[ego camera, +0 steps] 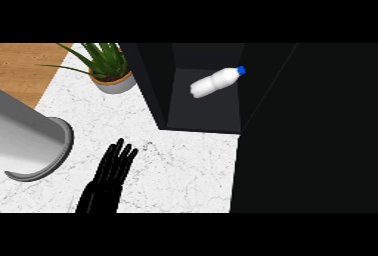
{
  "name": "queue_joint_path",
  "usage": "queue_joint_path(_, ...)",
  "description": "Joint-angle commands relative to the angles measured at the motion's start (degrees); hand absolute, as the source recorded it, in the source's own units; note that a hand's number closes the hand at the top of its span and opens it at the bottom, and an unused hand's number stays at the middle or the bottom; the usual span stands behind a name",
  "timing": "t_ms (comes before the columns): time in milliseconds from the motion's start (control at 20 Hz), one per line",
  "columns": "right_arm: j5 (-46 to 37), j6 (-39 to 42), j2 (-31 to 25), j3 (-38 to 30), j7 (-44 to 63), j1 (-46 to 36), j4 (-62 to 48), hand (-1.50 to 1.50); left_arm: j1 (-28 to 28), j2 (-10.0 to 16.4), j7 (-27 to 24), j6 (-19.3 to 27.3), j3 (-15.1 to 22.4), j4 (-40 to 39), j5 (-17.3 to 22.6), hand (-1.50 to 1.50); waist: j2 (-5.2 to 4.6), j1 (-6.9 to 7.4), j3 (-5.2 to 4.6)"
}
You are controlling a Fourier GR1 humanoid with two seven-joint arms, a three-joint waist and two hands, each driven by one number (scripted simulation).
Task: Pick up the bottled water, place it into the cabinet and close the cabinet
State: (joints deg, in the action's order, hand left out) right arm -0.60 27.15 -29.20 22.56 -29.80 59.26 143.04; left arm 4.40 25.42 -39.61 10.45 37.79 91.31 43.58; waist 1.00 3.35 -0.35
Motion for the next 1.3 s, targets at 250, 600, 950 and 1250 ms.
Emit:
queue_joint_path(250,-9.68,-1.65,-1.74,8.72,10.85,-7.5,12.8,1.5,11.66,13.52,-5.67,-8.2,-6.75,7.36,3.03,-1.5,-0.38,0.42,-0.24)
queue_joint_path(600,-7.61,-3.63,0.65,18.23,23.09,-15.63,7.99,1.5,19.29,20.1,-11.66,-17.91,-10.5,7.47,4.81,-1.5,-1.37,1.43,-0.22)
queue_joint_path(950,-5.77,-1.69,-0.59,17.76,26.59,-28.96,5.13,1.5,19.87,24.53,-11.47,-23.35,-13.23,6.44,6.8,-1.5,-1.92,4.28,-0.51)
queue_joint_path(1250,-3.42,-2.71,1.02,18.82,32.1,-37.45,0.15,1.5,20.5,24.55,-12.17,-23.85,-13.47,6.28,6.36,-1.5,-2.2,5.68,-0.71)
